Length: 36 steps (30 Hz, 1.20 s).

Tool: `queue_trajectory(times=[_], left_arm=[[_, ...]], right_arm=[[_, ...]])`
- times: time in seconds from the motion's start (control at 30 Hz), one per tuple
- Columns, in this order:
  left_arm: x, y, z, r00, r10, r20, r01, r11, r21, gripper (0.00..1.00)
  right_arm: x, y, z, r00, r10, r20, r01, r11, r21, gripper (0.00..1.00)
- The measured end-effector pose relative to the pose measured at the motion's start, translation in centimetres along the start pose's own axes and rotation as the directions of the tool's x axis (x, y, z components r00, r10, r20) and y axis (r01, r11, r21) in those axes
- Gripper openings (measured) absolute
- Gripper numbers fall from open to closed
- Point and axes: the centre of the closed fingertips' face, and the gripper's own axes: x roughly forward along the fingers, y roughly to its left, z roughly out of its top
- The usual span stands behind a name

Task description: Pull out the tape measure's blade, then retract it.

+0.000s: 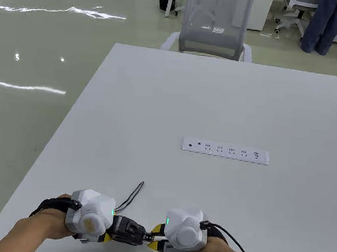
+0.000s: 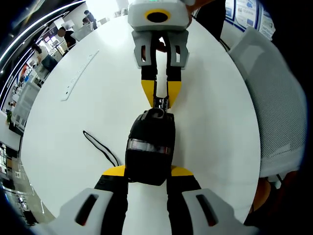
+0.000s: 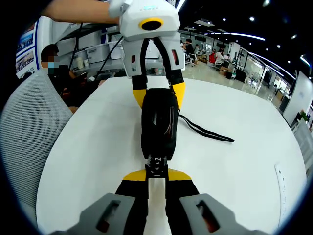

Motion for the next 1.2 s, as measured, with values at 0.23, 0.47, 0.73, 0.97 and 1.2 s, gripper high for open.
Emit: queue_trajectory(times=[0.23, 0.47, 0.73, 0.97, 1.2], left_arm=[[0.0, 0.0, 0.0, 1.0, -0.003, -0.002, 0.003, 1.0, 0.0, 0.26], [0.1, 0.0, 0.0, 1.0, -0.007, -0.003, 0.007, 1.0, -0.003, 0.26], [0.1, 0.0, 0.1, 1.0, -0.009, -0.004, 0.009, 1.0, -0.005, 0.26], [0.2, 0.0, 0.1, 0.9999, -0.012, -0.009, 0.012, 1.0, -0.004, 0.26], [0.2, 0.0, 0.1, 0.9998, -0.016, -0.013, 0.016, 1.0, -0.006, 0.26]], right_arm=[[-0.2, 0.1, -0.2, 1.0, 0.001, 0.003, -0.001, 1.0, 0.004, 0.1], [-0.5, 0.1, -0.4, 1.0, 0.001, 0.006, -0.001, 1.0, 0.004, 0.1], [-0.8, 0.2, -0.6, 1.0, 0.001, 0.009, -0.001, 1.0, 0.007, 0.1], [-1.1, 0.2, -1.0, 0.9999, 0.002, 0.011, -0.003, 1.0, 0.011, 0.1], [-1.5, 0.2, -1.2, 0.9999, 0.002, 0.015, -0.002, 1.0, 0.017, 0.1]])
